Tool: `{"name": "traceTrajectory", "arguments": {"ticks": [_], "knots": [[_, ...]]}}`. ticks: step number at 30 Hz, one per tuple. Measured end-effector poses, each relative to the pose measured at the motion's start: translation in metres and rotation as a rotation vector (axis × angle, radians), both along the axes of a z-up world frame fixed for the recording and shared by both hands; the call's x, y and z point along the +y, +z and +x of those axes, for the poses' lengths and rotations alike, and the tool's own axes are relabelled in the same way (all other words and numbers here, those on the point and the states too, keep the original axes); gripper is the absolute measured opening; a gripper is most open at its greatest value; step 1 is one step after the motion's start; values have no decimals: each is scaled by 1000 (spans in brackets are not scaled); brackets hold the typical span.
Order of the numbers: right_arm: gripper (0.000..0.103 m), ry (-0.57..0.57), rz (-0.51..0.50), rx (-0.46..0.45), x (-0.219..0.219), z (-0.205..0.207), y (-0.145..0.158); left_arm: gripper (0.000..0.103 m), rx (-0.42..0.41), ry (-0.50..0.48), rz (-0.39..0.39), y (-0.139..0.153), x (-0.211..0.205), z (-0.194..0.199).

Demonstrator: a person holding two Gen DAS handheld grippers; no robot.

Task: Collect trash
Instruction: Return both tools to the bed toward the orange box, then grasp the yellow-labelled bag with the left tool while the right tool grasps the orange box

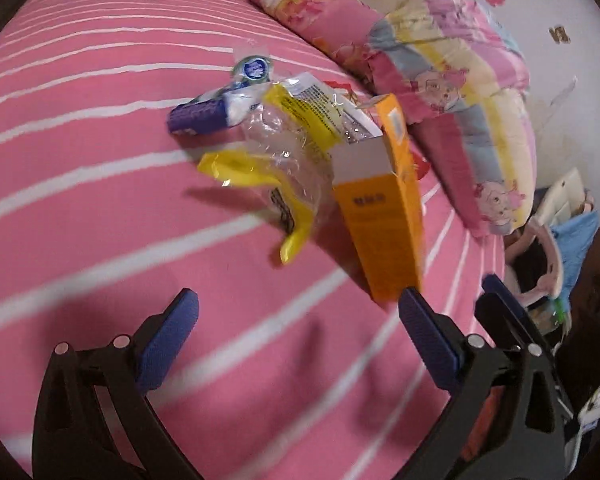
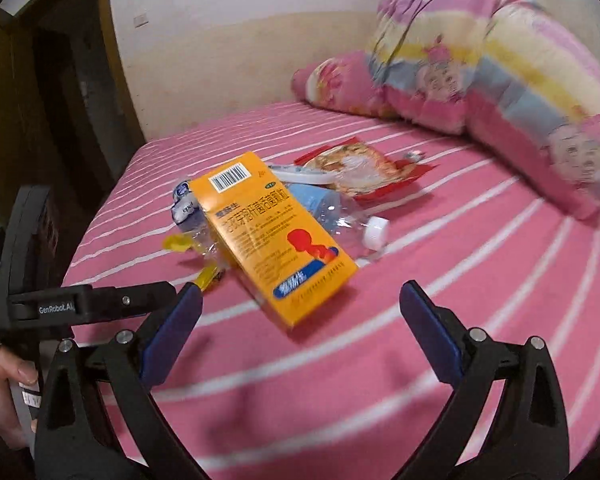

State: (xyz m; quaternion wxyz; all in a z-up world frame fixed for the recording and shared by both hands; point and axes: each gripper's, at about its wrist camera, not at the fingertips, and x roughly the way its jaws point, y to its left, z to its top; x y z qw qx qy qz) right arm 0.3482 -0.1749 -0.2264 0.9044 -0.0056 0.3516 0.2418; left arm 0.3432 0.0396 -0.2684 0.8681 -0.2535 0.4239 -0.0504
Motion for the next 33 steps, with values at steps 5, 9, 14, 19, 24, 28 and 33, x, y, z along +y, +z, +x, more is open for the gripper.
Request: {"name": "traceTrajectory", "arguments": {"ticks": [5, 9, 14, 19, 24, 28, 33], "knots": [[98, 127, -91, -34, 21, 33, -11, 97, -7, -82, 94, -5, -5, 33], [98, 160, -101, -21, 26, 55, -19, 97, -3, -93, 81, -10, 1, 54], [98, 229, -133, 15, 35, 66, -33, 94, -3, -133, 105, -14, -1, 66], [98, 232, -148, 42, 36, 78, -44, 69, -3, -125, 116, -16, 3, 70], [98, 243, -138, 72, 39, 85, -49, 54, -15, -136, 144, -17, -1, 72], [89, 258, -121, 87, 39, 87, -50, 24, -15, -143, 145, -19, -3, 73], [82, 243, -102, 85, 37, 83, -46, 19, -21, -123, 129, -16, -3, 70]]}}
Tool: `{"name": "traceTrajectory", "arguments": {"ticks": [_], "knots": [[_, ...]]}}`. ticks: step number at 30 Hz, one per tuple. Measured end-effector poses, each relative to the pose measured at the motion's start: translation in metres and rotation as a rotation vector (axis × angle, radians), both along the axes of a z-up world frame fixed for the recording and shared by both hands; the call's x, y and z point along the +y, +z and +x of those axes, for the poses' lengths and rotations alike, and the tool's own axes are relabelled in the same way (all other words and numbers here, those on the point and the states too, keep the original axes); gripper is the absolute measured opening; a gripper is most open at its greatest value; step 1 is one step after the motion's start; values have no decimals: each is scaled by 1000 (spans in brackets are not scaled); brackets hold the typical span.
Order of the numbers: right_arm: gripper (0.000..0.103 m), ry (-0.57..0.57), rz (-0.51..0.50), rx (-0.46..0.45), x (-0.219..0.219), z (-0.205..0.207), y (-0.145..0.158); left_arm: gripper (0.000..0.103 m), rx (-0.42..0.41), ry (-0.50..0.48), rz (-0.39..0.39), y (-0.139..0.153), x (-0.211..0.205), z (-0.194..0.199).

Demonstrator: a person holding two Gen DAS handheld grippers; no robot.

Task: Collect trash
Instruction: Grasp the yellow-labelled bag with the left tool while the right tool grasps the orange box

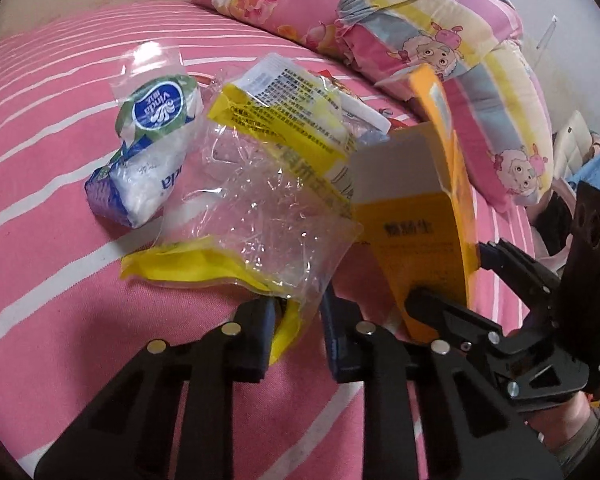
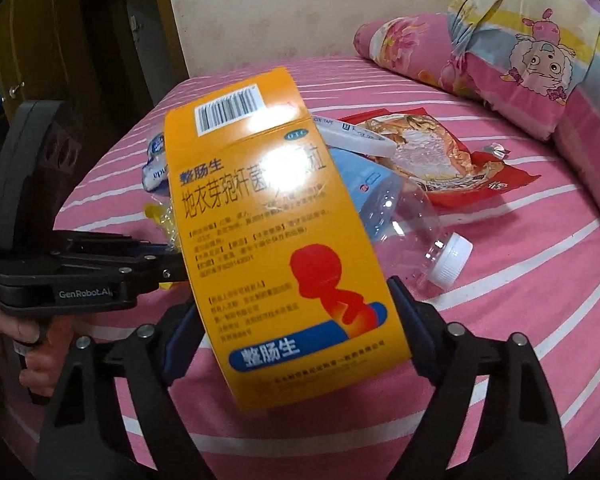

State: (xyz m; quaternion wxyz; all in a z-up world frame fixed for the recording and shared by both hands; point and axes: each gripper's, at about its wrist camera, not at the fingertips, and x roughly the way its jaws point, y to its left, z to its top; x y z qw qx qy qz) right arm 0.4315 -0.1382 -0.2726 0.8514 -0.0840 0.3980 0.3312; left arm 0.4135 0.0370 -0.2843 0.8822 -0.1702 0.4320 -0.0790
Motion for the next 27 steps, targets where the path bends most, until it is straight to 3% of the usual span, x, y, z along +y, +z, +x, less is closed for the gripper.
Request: {"name": "traceTrajectory", "arguments": {"ticks": [12, 18, 27], "knots": [[79, -100, 86, -46, -27, -31, 31, 12, -63, 29, -34, 33, -9, -26], [79, -139, 122, -71, -39, -58, 52, 10, -116, 39, 49, 59, -20, -48], [79, -162, 149, -113, -45, -110, 88, 10, -174, 6, 107, 91, -38, -99]]}}
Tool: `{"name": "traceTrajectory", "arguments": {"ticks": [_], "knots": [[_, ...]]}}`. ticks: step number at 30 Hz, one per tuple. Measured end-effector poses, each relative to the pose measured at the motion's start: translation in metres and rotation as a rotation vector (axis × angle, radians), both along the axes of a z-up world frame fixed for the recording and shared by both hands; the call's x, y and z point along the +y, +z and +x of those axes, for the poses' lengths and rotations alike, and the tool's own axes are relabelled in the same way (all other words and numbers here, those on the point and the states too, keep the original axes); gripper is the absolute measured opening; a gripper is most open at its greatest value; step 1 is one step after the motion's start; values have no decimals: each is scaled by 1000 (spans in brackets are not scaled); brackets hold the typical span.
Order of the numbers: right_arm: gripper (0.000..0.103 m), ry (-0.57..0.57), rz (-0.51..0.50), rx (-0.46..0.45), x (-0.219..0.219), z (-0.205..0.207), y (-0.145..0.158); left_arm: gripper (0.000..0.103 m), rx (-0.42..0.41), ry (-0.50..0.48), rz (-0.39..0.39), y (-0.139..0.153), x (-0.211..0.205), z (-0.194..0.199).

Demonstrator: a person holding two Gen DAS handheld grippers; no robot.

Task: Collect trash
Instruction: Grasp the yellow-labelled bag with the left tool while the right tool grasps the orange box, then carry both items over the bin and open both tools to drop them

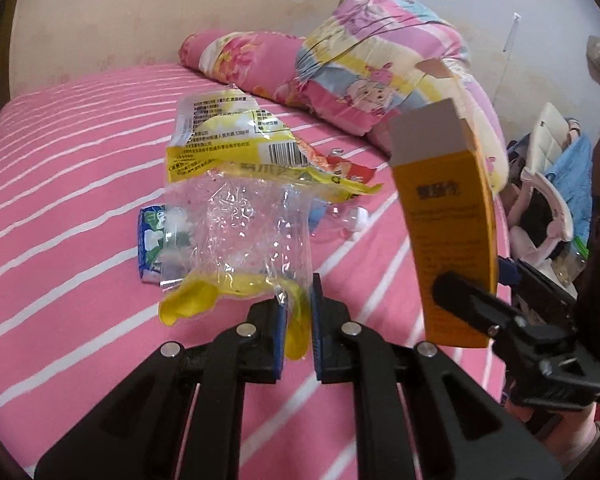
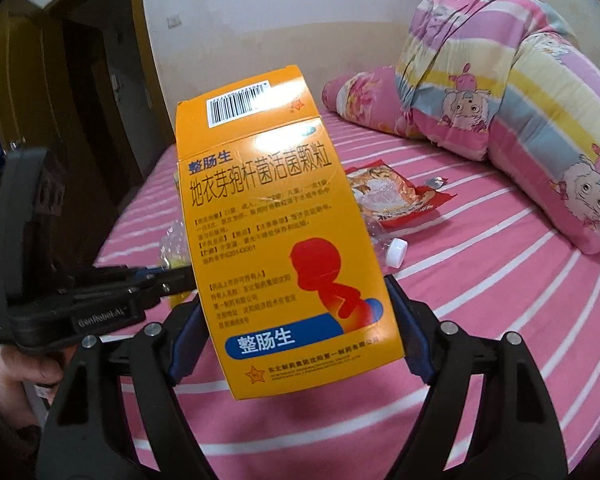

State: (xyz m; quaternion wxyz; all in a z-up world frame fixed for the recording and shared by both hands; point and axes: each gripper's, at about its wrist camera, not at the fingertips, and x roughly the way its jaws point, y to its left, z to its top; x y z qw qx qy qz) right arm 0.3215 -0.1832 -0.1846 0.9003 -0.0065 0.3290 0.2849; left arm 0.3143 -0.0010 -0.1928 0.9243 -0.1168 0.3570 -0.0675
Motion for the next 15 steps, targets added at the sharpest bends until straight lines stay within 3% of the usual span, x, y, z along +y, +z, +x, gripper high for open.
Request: {"name": "traceTrajectory", "arguments": {"ticks": [9, 15], "knots": [[79, -49, 89, -20, -29, -67, 36, 10, -62, 14, 28, 31, -27, -75], [79, -126, 122, -21, -67, -118, 56, 10, -60, 3, -18, 39, -53, -119]]}}
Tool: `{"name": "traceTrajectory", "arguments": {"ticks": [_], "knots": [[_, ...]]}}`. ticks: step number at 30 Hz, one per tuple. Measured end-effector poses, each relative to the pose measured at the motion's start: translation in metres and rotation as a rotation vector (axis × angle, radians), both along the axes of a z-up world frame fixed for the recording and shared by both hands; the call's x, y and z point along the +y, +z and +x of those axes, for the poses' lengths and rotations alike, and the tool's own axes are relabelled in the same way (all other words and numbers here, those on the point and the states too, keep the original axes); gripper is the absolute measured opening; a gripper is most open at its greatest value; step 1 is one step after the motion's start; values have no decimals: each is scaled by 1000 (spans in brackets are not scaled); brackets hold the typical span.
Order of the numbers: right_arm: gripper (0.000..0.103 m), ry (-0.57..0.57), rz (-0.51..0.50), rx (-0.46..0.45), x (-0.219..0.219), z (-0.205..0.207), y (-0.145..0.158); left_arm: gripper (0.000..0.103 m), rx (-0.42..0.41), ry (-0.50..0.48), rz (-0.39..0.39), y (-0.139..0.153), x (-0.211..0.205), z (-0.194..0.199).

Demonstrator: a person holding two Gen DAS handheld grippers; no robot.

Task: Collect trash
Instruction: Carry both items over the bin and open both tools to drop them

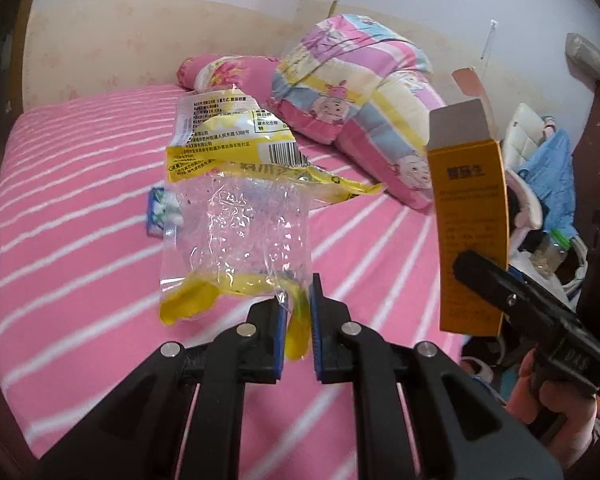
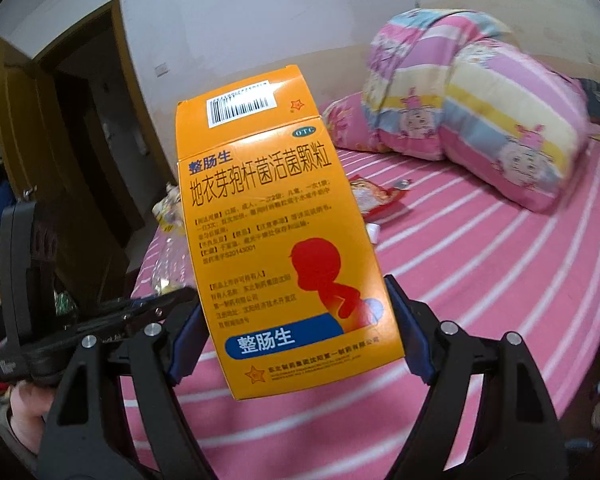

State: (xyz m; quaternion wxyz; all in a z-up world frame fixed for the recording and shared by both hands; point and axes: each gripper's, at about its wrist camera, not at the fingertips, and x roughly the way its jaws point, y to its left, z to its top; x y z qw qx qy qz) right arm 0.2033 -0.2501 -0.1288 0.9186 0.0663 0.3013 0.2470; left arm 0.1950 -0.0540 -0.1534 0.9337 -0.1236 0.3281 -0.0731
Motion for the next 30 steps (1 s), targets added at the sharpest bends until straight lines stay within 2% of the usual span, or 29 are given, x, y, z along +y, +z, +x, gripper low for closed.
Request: {"name": "traceTrajectory", "arguments": {"ticks": [3, 7, 17, 23, 30], "knots": [[79, -28, 8, -6, -20, -28, 15, 10, 11, -31, -48, 6, -23, -24], [79, -97, -6, -9, -61, -78, 30, 10, 6, -94, -51, 19, -63, -48], [79, -345, -2, 34, -193, -174, 32, 10, 61, -302, -107, 38, -187, -80], [79, -487, -14, 80, -258, -204, 20, 10, 174, -449, -138, 18, -270, -82], [79, -607, -9, 200, -313, -223, -23, 10, 344, -564, -148, -38, -342, -68]]}}
